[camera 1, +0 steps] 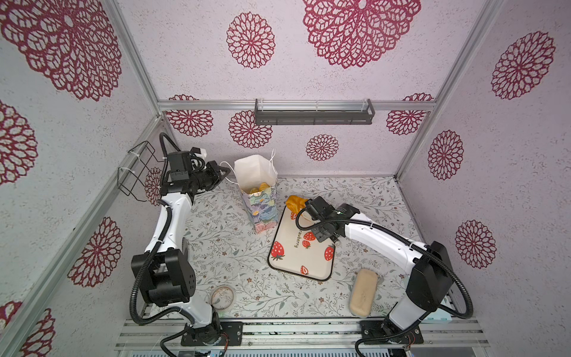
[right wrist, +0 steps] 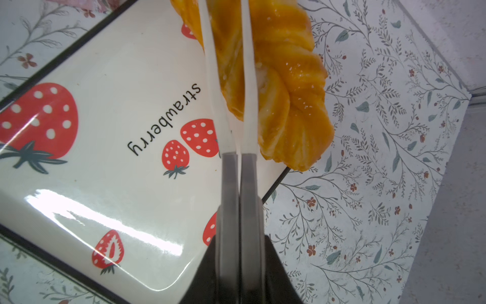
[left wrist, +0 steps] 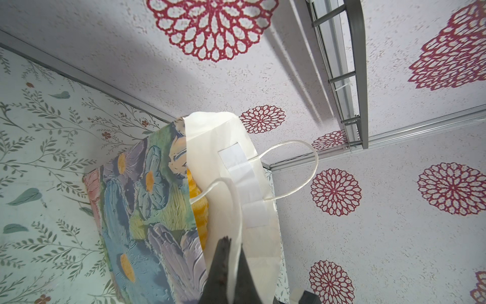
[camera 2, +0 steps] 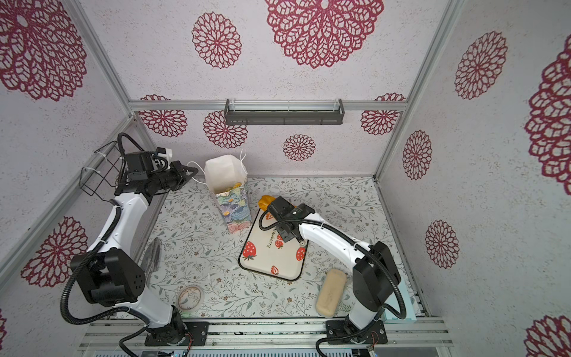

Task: Pack bread into a paper bag
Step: Pick up the bread from the tray, then place the bread in the paper bag.

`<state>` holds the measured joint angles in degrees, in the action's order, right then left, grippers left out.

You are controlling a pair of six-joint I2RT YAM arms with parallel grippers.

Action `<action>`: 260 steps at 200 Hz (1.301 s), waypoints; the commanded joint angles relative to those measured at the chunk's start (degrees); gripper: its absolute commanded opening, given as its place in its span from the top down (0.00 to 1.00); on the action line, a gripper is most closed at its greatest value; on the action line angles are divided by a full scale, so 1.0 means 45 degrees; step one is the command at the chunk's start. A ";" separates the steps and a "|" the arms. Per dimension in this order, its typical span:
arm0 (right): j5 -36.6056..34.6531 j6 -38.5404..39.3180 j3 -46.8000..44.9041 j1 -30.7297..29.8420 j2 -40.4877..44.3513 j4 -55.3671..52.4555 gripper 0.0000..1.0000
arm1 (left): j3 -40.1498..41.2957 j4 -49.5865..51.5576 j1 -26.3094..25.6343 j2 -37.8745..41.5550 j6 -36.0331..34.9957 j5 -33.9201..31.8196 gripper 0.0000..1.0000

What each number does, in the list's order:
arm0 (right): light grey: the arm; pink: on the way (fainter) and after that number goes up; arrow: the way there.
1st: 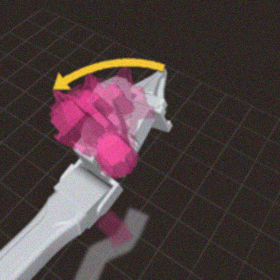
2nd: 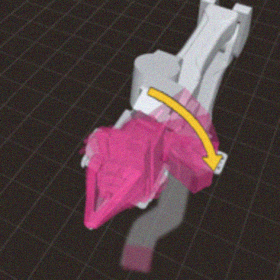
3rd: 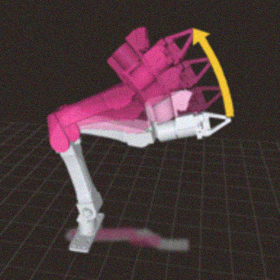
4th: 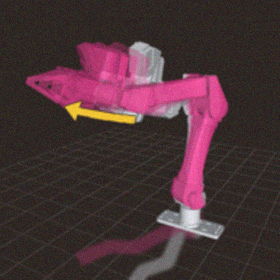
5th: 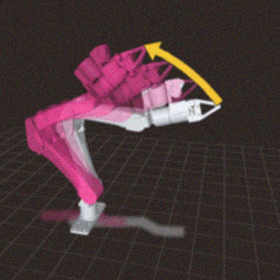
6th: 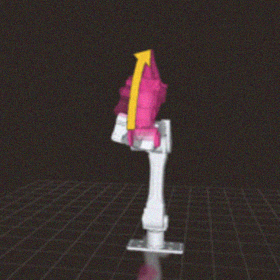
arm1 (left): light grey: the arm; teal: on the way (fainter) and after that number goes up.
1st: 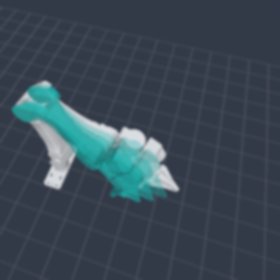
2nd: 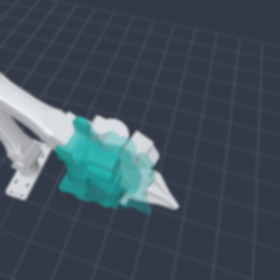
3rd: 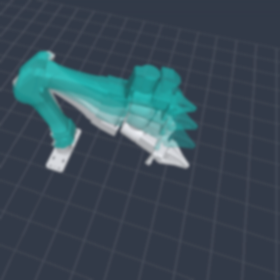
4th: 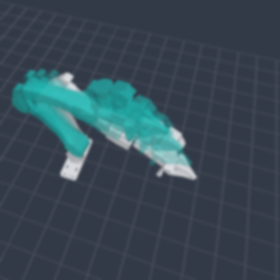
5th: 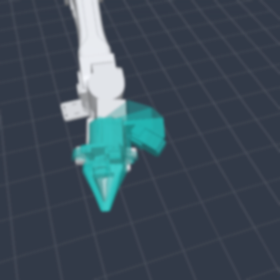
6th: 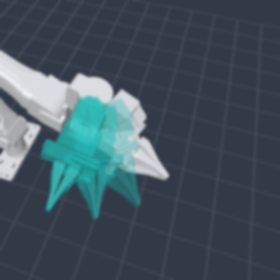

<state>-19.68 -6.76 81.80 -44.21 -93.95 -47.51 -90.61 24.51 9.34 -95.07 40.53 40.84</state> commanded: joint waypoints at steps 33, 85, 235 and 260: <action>0.1031 -0.0893 0.0638 -0.0050 0.2061 0.0327 0.82 | -0.0020 -0.0408 0.0105 0.0022 0.0036 0.0114 1.00; 0.2170 -0.1157 0.1567 -0.0040 0.2883 0.0352 0.81 | -0.0018 -0.0407 0.0111 0.0013 0.0020 0.0126 1.00; 0.4531 -0.1641 0.4566 -0.0040 0.2552 0.1705 0.81 | -0.0041 -0.0339 0.0110 0.0032 -0.0004 0.0085 1.00; 0.4709 -0.1633 0.5445 -0.0040 0.2071 0.1769 0.81 | -0.0031 -0.0364 0.0106 0.0022 0.0001 0.0123 1.00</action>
<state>-0.36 -13.21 101.21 -44.29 -83.70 -45.45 -90.59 24.27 9.34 -95.07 40.56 40.91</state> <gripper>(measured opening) 0.231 0.043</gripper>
